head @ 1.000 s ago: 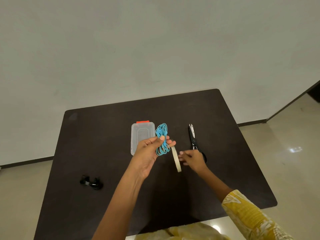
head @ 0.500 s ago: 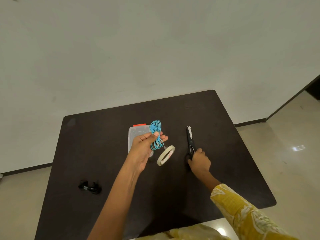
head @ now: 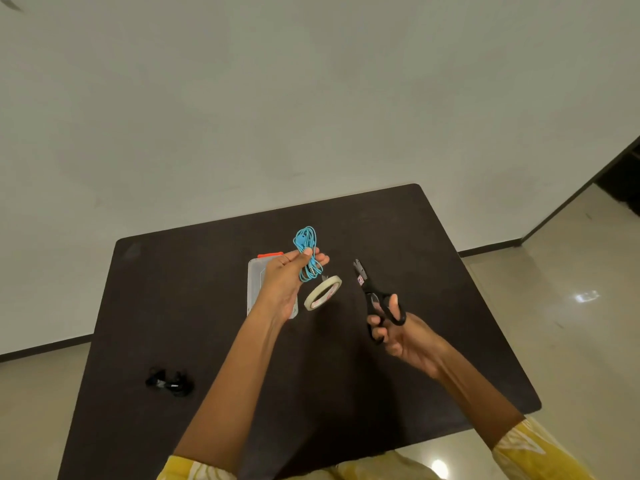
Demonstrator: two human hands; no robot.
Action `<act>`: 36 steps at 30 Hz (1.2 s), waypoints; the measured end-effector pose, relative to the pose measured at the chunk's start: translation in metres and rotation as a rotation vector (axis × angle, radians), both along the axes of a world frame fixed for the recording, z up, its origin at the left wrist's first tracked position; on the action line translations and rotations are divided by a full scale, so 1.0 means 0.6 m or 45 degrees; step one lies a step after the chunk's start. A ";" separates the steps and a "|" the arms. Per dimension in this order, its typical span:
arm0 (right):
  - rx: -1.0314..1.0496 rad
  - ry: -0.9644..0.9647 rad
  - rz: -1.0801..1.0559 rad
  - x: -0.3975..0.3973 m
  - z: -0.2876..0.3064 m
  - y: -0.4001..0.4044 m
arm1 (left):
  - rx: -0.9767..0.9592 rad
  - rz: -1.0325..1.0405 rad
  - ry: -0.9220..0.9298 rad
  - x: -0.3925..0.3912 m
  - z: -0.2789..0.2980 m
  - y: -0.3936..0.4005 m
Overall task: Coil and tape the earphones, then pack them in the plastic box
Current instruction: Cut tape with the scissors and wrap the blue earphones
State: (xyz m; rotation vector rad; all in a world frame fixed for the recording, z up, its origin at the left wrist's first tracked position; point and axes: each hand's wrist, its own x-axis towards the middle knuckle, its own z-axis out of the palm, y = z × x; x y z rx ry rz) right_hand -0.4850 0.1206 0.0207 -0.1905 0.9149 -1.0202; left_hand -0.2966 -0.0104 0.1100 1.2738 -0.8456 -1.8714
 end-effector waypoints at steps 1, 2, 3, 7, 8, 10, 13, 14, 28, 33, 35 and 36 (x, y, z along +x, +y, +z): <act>-0.033 -0.099 0.036 -0.002 0.003 0.009 | -0.015 0.009 -0.014 -0.003 0.001 -0.004; -0.062 -0.202 0.067 -0.004 0.004 0.017 | -0.026 0.020 -0.030 -0.005 0.002 -0.009; -0.091 -0.310 0.096 -0.006 0.004 0.024 | -0.038 0.028 -0.044 -0.006 0.004 -0.013; -0.269 -0.756 0.233 -0.004 -0.002 0.036 | -0.061 0.020 -0.062 -0.007 0.007 -0.029; -0.303 -0.794 0.263 -0.002 -0.002 0.034 | -0.066 0.014 -0.060 -0.008 0.007 -0.031; -0.317 -0.827 0.302 0.006 -0.002 0.025 | -0.075 0.011 -0.053 -0.010 0.007 -0.032; -0.283 -0.797 0.316 0.020 -0.006 0.015 | -0.081 0.011 -0.066 -0.014 0.006 -0.033; -0.271 -0.803 0.313 0.025 -0.009 0.012 | -0.076 0.013 -0.068 -0.016 0.006 -0.033; -0.227 -0.792 0.169 0.075 -0.019 -0.021 | -0.049 -0.007 -0.025 -0.022 -0.005 -0.024; -0.162 -0.623 0.061 0.072 -0.022 -0.024 | -0.032 -0.018 0.002 -0.024 -0.009 -0.023; -0.127 -0.580 0.026 0.070 -0.021 -0.023 | -0.021 -0.018 -0.003 -0.027 -0.011 -0.023; -0.112 -0.565 0.011 0.069 -0.020 -0.022 | -0.012 -0.018 -0.006 -0.028 -0.013 -0.023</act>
